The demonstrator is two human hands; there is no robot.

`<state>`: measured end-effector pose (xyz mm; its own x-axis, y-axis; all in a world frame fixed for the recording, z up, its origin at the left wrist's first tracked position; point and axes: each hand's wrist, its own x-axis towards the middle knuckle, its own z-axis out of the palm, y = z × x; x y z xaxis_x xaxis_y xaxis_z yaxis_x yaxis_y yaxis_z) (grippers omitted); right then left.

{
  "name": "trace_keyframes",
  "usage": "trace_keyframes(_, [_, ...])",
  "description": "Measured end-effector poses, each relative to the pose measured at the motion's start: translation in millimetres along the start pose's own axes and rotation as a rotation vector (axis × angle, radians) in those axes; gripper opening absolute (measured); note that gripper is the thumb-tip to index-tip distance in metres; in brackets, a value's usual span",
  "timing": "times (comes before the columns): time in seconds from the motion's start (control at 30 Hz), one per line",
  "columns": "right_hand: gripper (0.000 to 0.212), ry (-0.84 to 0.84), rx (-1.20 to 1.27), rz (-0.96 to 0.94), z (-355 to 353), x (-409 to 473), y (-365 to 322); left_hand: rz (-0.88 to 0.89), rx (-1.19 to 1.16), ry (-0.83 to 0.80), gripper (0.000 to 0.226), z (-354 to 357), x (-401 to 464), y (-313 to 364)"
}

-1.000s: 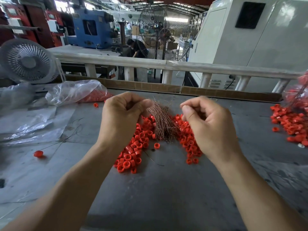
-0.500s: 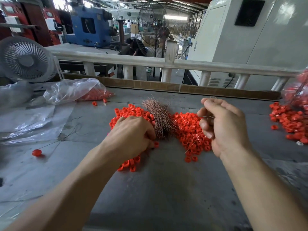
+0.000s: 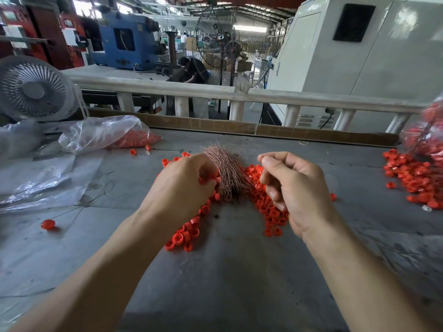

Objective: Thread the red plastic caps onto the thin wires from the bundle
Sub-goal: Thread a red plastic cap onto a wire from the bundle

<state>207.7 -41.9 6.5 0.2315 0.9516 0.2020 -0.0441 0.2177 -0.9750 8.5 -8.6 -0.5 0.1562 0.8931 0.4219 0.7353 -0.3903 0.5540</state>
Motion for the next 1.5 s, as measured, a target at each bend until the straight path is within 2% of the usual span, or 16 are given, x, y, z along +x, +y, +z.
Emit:
trace_keyframes(0.1, [0.013, -0.065, -0.053, -0.057, 3.9, -3.8, -0.1, -0.044, -0.373, 0.025, 0.019, 1.8, 0.2, 4.6])
trace_keyframes(0.23, [0.012, -0.099, -0.091, -0.135, 10.2, -8.3, 0.1, -0.080, -0.843, -0.070, 0.023, 2.2, -1.1, 12.3])
trace_keyframes(0.43, [0.011, -0.110, -0.178, -0.218, 13.8, -10.3, 3.7, -0.082, -1.083, -0.107, 0.032, 0.4, -2.0, 18.9])
trace_keyframes(0.67, [0.011, -0.085, -0.196, -0.248, 14.3, -12.6, 0.7, -0.048, -1.090, -0.125, 0.029, -0.4, -3.8, 21.5])
trace_keyframes(1.03, [0.016, -0.078, -0.267, -0.299, 15.4, -16.3, -2.9, 0.015, -0.937, -0.169, 0.033, -0.3, -4.2, 16.9])
trace_keyframes(1.5, [0.015, -0.041, -0.310, -0.288, 17.0, -19.9, -4.9, 0.031, -0.940, -0.111, 0.024, 0.6, -3.9, 15.8])
